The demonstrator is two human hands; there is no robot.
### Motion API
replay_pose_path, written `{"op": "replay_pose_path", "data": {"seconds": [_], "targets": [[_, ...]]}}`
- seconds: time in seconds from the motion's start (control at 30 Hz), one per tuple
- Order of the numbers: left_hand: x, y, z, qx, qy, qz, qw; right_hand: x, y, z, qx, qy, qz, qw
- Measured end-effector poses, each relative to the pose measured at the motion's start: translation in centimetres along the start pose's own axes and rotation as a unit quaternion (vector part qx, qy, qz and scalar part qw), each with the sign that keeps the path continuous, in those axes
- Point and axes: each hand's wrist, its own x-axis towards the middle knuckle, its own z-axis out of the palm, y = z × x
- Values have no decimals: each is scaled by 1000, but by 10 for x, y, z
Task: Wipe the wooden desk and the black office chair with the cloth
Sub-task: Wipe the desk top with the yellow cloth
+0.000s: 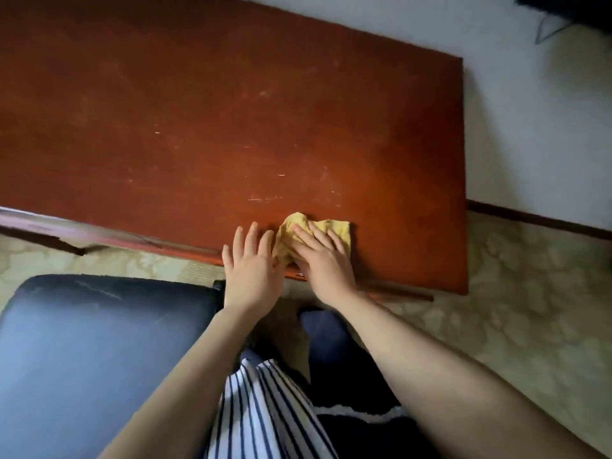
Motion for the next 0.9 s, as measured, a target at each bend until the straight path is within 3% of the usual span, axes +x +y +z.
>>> {"op": "replay_pose_path", "data": {"seconds": [0.07, 0.17, 0.33, 0.4, 0.6, 0.77, 0.9], "targets": [[11, 4, 4, 4, -12, 3, 1000, -19, 12, -1, -3, 38, 36, 999], [23, 18, 14, -26, -35, -11, 999, -57, 41, -5, -9, 98, 155, 983], [31, 35, 36, -30, -43, -66, 996, -118, 90, -11, 6, 190, 337, 922], [33, 34, 41, -21, -38, -70, 997, -126, 109, -15, -5, 216, 371, 903], [34, 36, 57, 17, 21, -66, 997, -71, 171, -43, 0, 221, 395, 892], [34, 38, 55, 57, 14, -96, 994, 8, 210, -68, 12, 181, 336, 924], [38, 46, 50, 82, 1, -109, 991, 76, 224, -87, -13, 87, 262, 961]]}}
